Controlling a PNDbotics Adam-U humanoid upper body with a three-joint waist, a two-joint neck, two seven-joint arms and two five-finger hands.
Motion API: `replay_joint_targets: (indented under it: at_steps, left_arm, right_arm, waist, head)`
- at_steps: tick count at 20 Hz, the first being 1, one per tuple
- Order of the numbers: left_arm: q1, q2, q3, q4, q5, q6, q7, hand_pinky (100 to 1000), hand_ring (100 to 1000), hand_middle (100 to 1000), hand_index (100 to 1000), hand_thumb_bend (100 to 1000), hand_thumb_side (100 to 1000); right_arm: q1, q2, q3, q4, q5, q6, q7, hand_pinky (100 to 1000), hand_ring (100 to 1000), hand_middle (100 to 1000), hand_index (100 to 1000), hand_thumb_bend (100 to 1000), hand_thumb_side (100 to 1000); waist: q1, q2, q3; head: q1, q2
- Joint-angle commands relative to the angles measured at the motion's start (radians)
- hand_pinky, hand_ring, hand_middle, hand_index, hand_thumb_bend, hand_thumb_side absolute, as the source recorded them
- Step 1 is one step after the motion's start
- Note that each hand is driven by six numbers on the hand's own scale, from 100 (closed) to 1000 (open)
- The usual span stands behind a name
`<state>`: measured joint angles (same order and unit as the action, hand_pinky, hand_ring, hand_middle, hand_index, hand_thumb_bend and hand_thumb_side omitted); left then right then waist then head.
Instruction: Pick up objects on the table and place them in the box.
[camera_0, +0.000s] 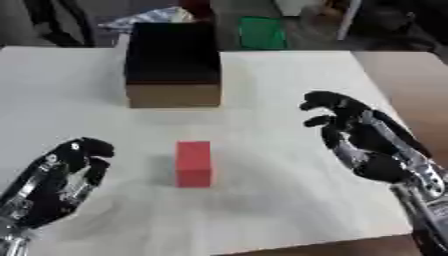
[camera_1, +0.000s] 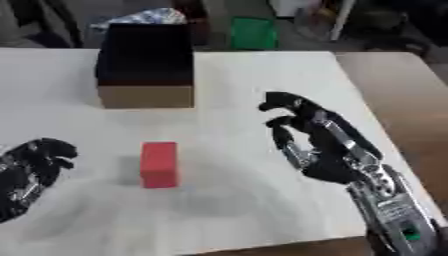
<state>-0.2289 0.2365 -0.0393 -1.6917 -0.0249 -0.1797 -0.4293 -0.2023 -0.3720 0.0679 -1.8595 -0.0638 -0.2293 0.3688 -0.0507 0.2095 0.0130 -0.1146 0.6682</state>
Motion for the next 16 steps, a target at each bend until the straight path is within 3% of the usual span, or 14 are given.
replay_joint_targets:
  at_steps: [1,11,16]
  left_arm:
    - [-0.005,0.006,0.001,-0.020,0.005,0.000,0.001,707,761,703,771,284,496]
    - [-0.007,0.010,0.000,-0.021,0.004,-0.001,0.001,707,762,704,771,284,491]
    - [-0.027,0.048,-0.004,-0.032,-0.009,-0.010,-0.006,708,773,713,774,288,461]
  right_arm:
    - [-0.008,-0.014,-0.011,-0.009,-0.006,-0.001,0.000,774,1000,790,928,100,470]
    - [-0.008,-0.014,-0.011,-0.010,-0.007,-0.001,0.000,774,1000,789,928,100,464]
    - [-0.008,-0.016,-0.010,-0.011,-0.008,0.000,0.001,774,1000,789,928,100,463]
  waist:
    - [0.004,-0.016,-0.001]
    - [0.004,-0.016,-0.003]
    - [0.007,-0.018,-0.005]
  head:
    - [-0.002,-0.002]
    - [-0.004,-0.003]
    - [-0.005,-0.003]
